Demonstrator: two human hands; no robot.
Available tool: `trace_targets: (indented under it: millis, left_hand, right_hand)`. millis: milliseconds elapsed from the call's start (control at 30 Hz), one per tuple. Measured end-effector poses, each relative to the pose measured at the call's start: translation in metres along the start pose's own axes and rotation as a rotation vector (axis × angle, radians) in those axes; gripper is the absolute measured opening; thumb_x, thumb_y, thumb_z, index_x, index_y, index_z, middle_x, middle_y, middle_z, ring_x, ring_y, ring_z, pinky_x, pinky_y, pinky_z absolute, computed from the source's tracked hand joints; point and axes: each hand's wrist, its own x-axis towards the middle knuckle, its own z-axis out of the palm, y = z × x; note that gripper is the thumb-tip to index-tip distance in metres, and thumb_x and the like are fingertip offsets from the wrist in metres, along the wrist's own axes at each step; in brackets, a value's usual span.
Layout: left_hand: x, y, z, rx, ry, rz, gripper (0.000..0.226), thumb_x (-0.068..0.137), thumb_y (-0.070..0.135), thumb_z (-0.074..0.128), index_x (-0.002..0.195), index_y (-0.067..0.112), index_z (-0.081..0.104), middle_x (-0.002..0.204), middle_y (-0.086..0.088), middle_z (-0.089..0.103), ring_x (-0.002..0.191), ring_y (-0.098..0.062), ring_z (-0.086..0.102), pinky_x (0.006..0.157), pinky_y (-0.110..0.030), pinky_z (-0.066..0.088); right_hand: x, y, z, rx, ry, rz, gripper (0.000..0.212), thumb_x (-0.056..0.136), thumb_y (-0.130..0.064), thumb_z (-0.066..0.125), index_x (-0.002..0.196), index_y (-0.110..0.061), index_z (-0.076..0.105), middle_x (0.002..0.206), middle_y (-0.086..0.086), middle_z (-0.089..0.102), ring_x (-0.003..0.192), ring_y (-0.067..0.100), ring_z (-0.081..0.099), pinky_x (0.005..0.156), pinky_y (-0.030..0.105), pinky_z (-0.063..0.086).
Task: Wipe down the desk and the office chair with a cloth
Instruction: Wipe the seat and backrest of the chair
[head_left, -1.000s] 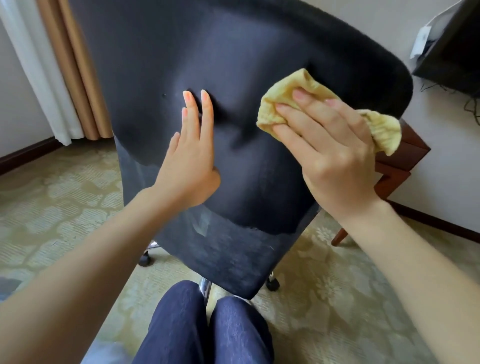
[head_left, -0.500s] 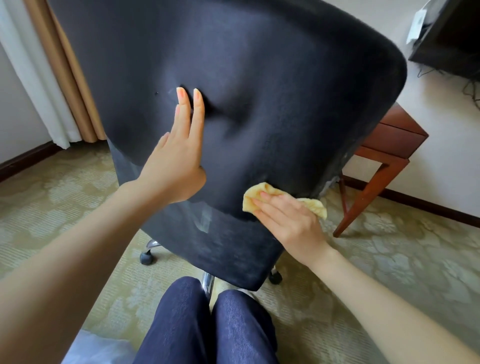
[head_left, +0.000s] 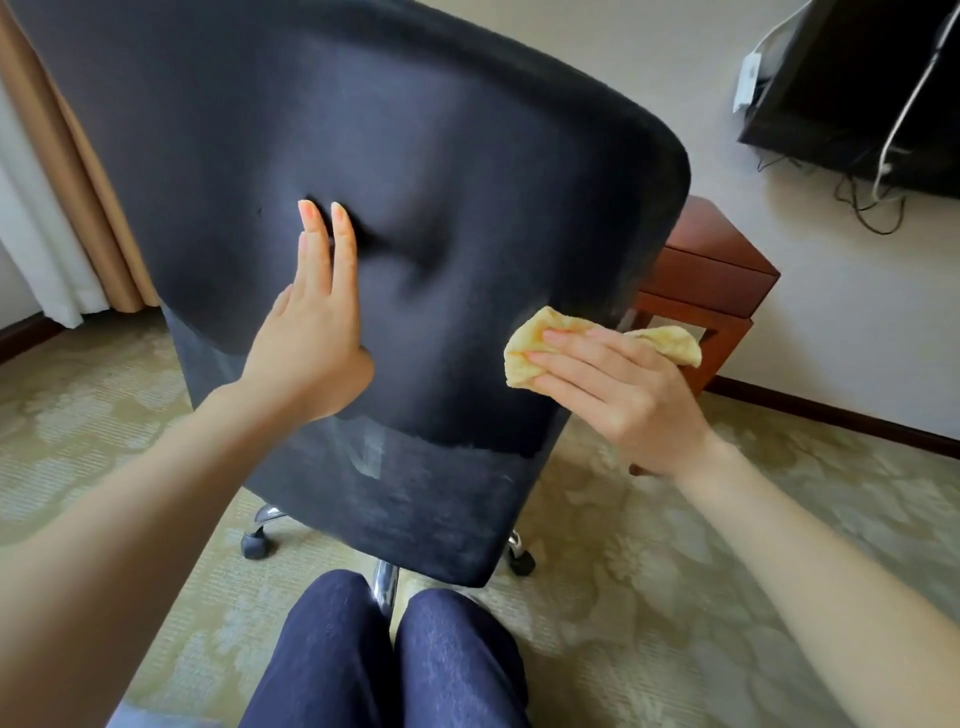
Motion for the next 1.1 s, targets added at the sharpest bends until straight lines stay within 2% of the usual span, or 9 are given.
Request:
trace_targets:
  millis: [100, 200, 333, 533, 633, 833, 933, 1100]
  left_hand:
    - [0.0, 0.004, 0.001, 0.003, 0.006, -0.001, 0.102, 0.073, -0.009, 0.05, 0.149, 0.01, -0.015, 0.156, -0.015, -0.023, 0.114, -0.056, 0.042, 0.073, -0.033, 0.027]
    - [0.0, 0.006, 0.0, 0.009, 0.016, 0.01, 0.102, 0.073, -0.009, 0.05, 0.149, 0.01, -0.016, 0.155, -0.015, -0.023, 0.115, -0.056, 0.04, 0.075, -0.036, 0.031]
    - [-0.001, 0.007, 0.0, 0.01, 0.005, 0.008, 0.103, 0.072, -0.009, 0.05, 0.149, 0.01, -0.016, 0.156, -0.015, -0.023, 0.12, -0.055, 0.036, 0.089, -0.047, 0.037]
    - [0.0, 0.006, 0.003, 0.034, 0.008, 0.028, 0.104, 0.071, -0.007, 0.051, 0.149, 0.009, -0.017, 0.156, -0.015, -0.022, 0.128, -0.051, 0.028, 0.105, -0.048, 0.026]
    - [0.003, 0.004, 0.005, 0.039, 0.007, 0.037, 0.106, 0.072, -0.006, 0.052, 0.148, 0.009, -0.02, 0.155, -0.016, -0.023, 0.139, -0.044, 0.017, 0.112, -0.047, 0.018]
    - [0.003, 0.003, 0.008, 0.048, 0.001, 0.051, 0.108, 0.071, -0.005, 0.057, 0.148, 0.007, -0.018, 0.155, -0.017, -0.022, 0.142, -0.041, 0.01, 0.112, -0.049, 0.018]
    - [0.003, 0.003, 0.008, 0.045, -0.017, 0.045, 0.109, 0.072, -0.004, 0.059, 0.148, 0.007, -0.018, 0.155, -0.017, -0.022, 0.142, -0.041, 0.008, 0.112, -0.049, 0.018]
    - [0.004, 0.005, 0.005, 0.029, -0.033, 0.03, 0.109, 0.072, -0.006, 0.06, 0.148, 0.007, -0.018, 0.155, -0.017, -0.022, 0.135, -0.05, 0.018, 0.109, -0.05, 0.021]
  right_hand:
    - [0.015, 0.02, -0.021, -0.125, 0.088, 0.016, 0.019, 0.088, -0.002, 0.066, 0.104, -0.009, 0.073, 0.114, 0.007, 0.067, 0.112, 0.02, 0.061, 0.095, 0.035, 0.049]
    - [0.024, 0.028, -0.028, -0.185, 0.226, 0.109, 0.017, 0.088, -0.003, 0.067, 0.103, -0.009, 0.073, 0.113, 0.006, 0.068, 0.113, 0.02, 0.06, 0.097, 0.035, 0.045]
    - [0.015, 0.014, -0.01, -0.167, 0.297, 0.23, 0.018, 0.088, -0.002, 0.066, 0.104, -0.008, 0.072, 0.112, 0.008, 0.068, 0.116, 0.022, 0.056, 0.096, 0.04, 0.047]
    - [-0.033, -0.027, 0.03, -0.101, 0.176, 0.253, 0.023, 0.088, -0.004, 0.067, 0.11, -0.011, 0.068, 0.117, 0.005, 0.065, 0.118, 0.019, 0.054, 0.103, 0.035, 0.042]
    - [-0.054, -0.048, 0.047, -0.041, 0.132, 0.27, 0.027, 0.089, -0.004, 0.066, 0.115, -0.012, 0.065, 0.124, 0.003, 0.059, 0.12, 0.017, 0.053, 0.105, 0.032, 0.04]
    - [-0.079, -0.07, 0.066, 0.049, 0.098, 0.335, 0.033, 0.088, -0.003, 0.066, 0.119, -0.012, 0.062, 0.129, -0.001, 0.054, 0.123, 0.015, 0.05, 0.108, 0.032, 0.037]
    - [-0.09, -0.074, 0.066, 0.099, 0.007, 0.268, 0.029, 0.09, -0.001, 0.062, 0.117, -0.012, 0.065, 0.127, 0.0, 0.06, 0.122, 0.014, 0.052, 0.107, 0.031, 0.038]
    - [-0.096, -0.055, 0.051, 0.126, -0.132, 0.05, 0.023, 0.091, -0.003, 0.062, 0.111, -0.009, 0.07, 0.121, 0.005, 0.064, 0.117, 0.015, 0.058, 0.103, 0.032, 0.044]
